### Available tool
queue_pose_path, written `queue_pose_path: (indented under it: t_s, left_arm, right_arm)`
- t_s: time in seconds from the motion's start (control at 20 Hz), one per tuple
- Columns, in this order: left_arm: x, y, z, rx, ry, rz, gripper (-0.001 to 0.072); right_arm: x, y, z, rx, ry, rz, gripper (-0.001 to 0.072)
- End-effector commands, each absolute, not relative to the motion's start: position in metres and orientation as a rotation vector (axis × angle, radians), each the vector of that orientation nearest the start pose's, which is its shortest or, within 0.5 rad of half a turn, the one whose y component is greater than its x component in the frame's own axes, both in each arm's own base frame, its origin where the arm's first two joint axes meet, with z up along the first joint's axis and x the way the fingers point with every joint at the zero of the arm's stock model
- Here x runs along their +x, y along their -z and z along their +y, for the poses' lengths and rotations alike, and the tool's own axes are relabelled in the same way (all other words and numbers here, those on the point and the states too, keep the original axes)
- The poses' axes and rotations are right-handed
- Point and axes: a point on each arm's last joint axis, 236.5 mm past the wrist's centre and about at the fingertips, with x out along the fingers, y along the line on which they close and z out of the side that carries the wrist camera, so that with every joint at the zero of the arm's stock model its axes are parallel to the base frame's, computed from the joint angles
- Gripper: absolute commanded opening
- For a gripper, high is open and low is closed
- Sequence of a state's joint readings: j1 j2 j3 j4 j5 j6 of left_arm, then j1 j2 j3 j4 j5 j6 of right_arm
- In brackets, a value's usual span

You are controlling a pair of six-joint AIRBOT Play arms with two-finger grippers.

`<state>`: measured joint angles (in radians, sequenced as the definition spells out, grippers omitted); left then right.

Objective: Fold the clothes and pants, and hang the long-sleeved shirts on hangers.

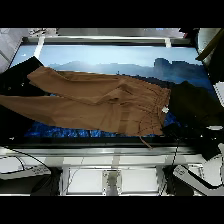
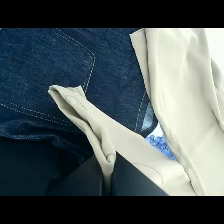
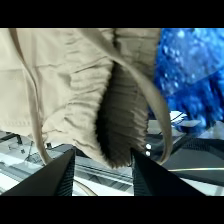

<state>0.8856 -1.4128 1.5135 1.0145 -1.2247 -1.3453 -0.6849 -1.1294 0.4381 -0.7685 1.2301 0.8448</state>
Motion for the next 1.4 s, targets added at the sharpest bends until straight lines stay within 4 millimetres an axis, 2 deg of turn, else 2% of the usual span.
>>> queue_pose_path:
  t_s: [0.0, 0.3, 0.6, 0.65, 0.7, 0.75, 0.85, 1.0, 1.2, 1.35]
  left_arm:
    - [0.375, -0.113, 0.273, -0.677, -0.323, 0.821, 0.0013]
    - [0.375, -0.111, 0.273, -0.679, -0.322, 0.823, 0.0013]
    - [0.375, -0.111, 0.273, -0.679, -0.323, 0.823, 0.0012]
    - [0.375, -0.111, 0.273, -0.679, -0.322, 0.823, 0.0013]
    - [0.375, -0.112, 0.273, -0.679, -0.322, 0.823, 0.0012]
    - [0.375, -0.112, 0.273, -0.679, -0.322, 0.823, 0.0013]
    - [0.374, -0.112, 0.271, -0.68, -0.317, 0.829, 0.0012]
    - [0.36, -0.116, 0.272, -0.636, -0.345, 0.862, 0.0012]
    - [0.325, -0.126, 0.285, -0.517, -0.449, 0.923, 0.0012]
    - [0.321, -0.141, 0.285, -0.491, -0.463, 0.893, 0.0011]
  right_arm:
    - [0.234, 0.086, 0.017, 0.856, -0.295, 1.276, 0.0383]
    - [0.226, 0.091, 0.029, 0.9, -0.372, 1.319, 0.0382]
    - [0.232, 0.096, 0.05, 0.79, -0.445, 1.332, 0.038]
    - [0.231, 0.096, 0.054, 0.779, -0.457, 1.34, 0.0356]
    - [0.229, 0.095, 0.057, 0.78, -0.472, 1.347, 0.0223]
    - [0.226, 0.092, 0.06, 0.788, -0.49, 1.355, 0.004]
    - [0.219, 0.08, 0.067, 0.797, -0.558, 1.38, 0.0013]
    - [0.206, 0.044, 0.074, 0.783, -0.726, 1.428, 0.0013]
    - [0.188, 0.017, 0.042, 0.58, -0.714, 1.535, 0.0012]
    - [0.197, -0.012, 0.009, 0.533, -0.619, 1.454, 0.0013]
